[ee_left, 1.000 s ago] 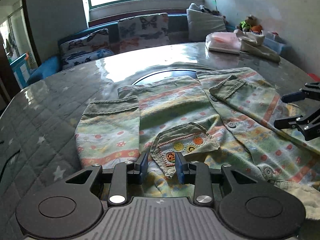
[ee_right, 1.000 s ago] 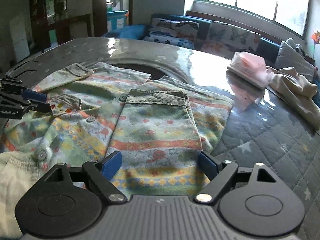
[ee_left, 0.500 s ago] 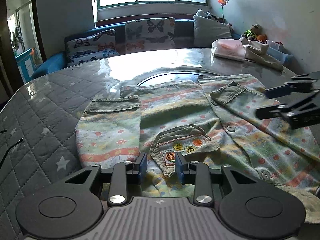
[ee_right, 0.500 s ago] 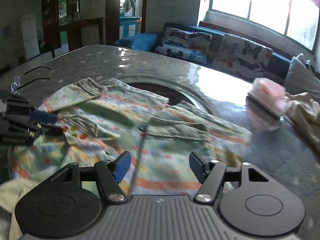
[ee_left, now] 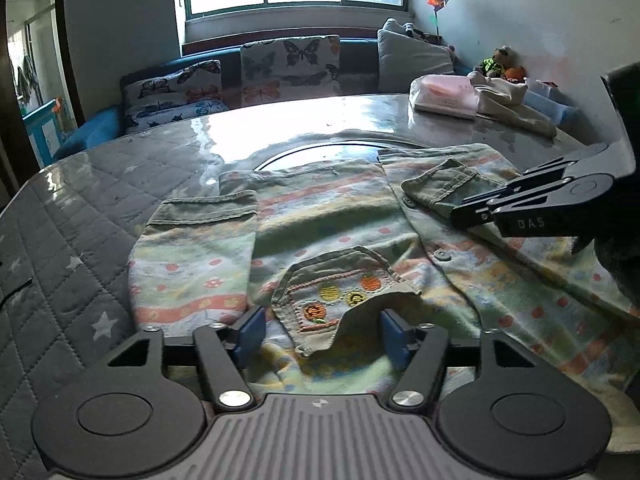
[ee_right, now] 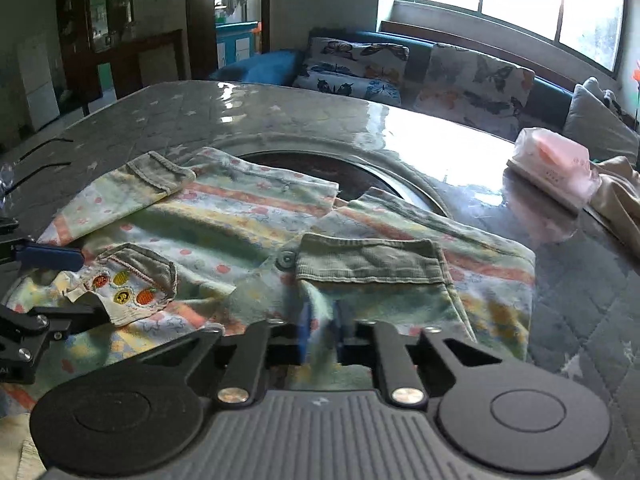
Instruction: Fold clothes
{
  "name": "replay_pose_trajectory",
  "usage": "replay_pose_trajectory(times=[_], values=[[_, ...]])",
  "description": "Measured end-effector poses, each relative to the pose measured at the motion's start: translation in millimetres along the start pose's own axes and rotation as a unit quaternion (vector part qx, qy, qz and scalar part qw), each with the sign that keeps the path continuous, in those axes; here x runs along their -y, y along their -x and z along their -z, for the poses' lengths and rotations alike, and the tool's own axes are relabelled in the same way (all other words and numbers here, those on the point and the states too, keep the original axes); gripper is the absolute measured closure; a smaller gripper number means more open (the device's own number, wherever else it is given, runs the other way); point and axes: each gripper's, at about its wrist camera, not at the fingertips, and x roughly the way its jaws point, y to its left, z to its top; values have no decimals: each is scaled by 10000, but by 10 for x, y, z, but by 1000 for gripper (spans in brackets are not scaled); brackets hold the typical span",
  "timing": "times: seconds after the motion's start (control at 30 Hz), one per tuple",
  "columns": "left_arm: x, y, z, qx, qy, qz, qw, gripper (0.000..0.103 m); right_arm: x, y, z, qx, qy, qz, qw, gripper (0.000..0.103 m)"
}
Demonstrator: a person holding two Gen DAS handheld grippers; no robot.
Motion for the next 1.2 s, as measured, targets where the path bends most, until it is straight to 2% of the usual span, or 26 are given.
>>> replay_pose_trajectory(times=[0.13,0.3,0.47,0.7,0.87,1.0,1.17,1.2], values=[[33,20,-20,-27,17,-11,10000,29,62,149,24,197,-89,50,9998,99],[170,166,-77,130,-58,-59,9999,16,175,459,45,497,-198,70,9985,99],[395,284,-120,236,-187,140,9994,7,356,770,143,783,-447,202,9957,100],[762,337,-129,309,-475,549,9969,0,657,1150,405,1042,-944,518,9887,100],[960,312,-112,287,-596,764,9949,0,738,1259,553,921,-1046,585,9885,99],[1046,238,-52,127,-642,865,9941,0,653,1190,572,820,-953,464,9910,92],[1068,178,47,-62,-685,953,9931,0,506,1013,485,695,-801,219,9941,74],[1057,163,66,-93,-661,973,9930,0,471,968,448,662,-730,167,9950,67]])
